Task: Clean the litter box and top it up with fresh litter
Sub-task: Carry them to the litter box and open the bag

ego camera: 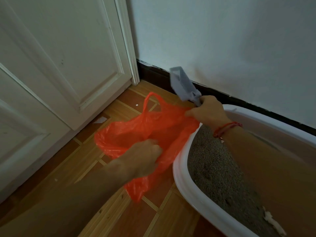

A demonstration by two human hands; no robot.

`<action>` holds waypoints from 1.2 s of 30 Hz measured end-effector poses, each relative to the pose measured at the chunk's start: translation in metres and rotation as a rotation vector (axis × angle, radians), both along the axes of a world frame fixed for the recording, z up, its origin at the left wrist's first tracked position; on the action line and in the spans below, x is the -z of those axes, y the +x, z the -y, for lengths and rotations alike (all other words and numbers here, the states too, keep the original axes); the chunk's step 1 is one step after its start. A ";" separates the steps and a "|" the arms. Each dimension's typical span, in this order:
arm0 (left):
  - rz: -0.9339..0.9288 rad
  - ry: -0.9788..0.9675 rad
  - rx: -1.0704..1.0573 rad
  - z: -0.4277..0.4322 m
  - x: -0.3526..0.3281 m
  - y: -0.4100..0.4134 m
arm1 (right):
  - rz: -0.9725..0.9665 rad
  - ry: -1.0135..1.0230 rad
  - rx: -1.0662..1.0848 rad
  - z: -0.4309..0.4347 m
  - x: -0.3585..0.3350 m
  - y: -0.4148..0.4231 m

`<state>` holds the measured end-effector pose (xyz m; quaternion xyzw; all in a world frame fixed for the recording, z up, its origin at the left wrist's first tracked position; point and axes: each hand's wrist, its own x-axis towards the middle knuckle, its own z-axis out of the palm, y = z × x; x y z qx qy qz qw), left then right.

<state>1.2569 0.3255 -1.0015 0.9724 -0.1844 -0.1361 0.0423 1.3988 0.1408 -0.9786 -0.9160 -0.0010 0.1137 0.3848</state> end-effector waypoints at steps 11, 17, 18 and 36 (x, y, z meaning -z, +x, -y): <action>0.140 -0.034 0.228 0.006 0.012 -0.013 | 0.244 -0.281 -0.336 -0.037 0.029 0.008; -0.304 0.310 0.149 -0.002 0.002 -0.032 | 0.288 -0.116 0.042 -0.009 0.009 0.037; -0.327 0.303 0.130 -0.004 0.002 -0.032 | 0.270 -0.089 0.058 -0.006 0.008 0.041; 0.056 -0.090 -0.658 -0.040 0.002 0.059 | -0.062 -0.021 0.000 0.008 0.009 0.032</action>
